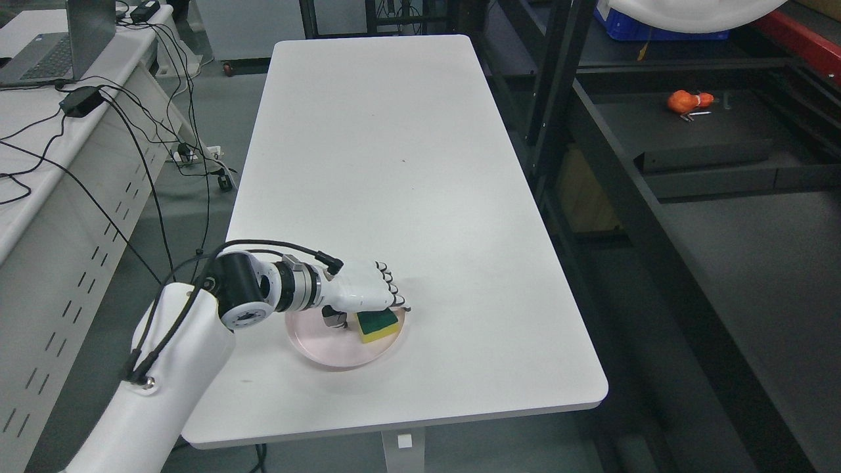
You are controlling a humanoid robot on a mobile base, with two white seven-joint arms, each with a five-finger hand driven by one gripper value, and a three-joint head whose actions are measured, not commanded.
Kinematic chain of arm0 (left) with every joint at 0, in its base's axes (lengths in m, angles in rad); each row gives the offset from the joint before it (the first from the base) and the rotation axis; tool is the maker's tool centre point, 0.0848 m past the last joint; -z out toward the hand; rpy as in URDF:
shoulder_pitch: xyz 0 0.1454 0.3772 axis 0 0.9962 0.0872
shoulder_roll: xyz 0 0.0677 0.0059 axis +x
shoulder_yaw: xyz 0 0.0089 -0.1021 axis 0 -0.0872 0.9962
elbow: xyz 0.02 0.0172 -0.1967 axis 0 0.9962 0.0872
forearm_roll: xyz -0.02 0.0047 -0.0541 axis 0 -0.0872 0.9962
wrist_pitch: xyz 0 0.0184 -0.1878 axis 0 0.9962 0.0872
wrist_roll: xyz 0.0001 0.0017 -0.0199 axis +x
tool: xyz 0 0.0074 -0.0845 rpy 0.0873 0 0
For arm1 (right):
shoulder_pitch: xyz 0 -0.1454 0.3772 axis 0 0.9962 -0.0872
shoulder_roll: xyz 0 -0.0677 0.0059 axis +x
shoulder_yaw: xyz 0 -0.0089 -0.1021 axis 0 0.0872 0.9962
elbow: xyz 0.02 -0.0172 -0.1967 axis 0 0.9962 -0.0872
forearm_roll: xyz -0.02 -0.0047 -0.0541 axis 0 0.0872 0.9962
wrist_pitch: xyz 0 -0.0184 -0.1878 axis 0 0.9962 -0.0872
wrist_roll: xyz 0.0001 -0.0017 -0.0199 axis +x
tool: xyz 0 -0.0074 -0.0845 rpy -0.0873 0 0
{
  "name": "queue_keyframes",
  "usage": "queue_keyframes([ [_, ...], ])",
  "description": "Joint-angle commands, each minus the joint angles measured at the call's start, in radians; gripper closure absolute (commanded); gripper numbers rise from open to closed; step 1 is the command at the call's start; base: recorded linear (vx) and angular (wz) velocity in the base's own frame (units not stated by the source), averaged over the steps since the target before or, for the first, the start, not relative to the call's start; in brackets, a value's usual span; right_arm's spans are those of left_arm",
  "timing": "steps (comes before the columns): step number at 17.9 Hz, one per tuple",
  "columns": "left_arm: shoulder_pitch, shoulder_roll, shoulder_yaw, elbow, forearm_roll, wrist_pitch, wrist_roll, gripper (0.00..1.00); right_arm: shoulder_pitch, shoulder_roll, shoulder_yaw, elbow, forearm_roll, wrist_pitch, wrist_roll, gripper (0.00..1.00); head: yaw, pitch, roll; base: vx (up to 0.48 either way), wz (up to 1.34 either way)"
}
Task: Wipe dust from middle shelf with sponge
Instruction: 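Close the left hand around the green-and-yellow sponge on the plate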
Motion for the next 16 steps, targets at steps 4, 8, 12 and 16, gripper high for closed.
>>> queue_keyframes([
  [4, -0.010, -0.037, 0.000, 0.019, -0.009, -0.001, -0.003, 0.15, -0.001, -0.017, 0.000, -0.017, 0.000, 0.072, 0.001, 0.00, 0.0000, 0.000, 0.000, 0.000, 0.00],
  [8, -0.039, -0.014, 0.028, 0.016, -0.005, -0.001, -0.005, 0.15, 0.001, -0.017, 0.000, -0.017, 0.000, 0.074, 0.001, 0.00, 0.0000, 0.000, 0.000, 0.000, 0.00],
  [12, -0.044, -0.007, 0.043, 0.004, -0.008, -0.001, -0.005, 0.15, -0.001, -0.017, 0.000, -0.017, 0.000, 0.072, 0.001, 0.00, 0.0000, 0.000, 0.000, -0.003, -0.03],
  [16, -0.039, 0.019, 0.053, -0.031, -0.006, -0.001, -0.021, 0.15, 0.001, -0.017, 0.000, -0.017, 0.000, 0.072, 0.001, 0.00, 0.0000, 0.000, 0.000, 0.000, 0.00],
])
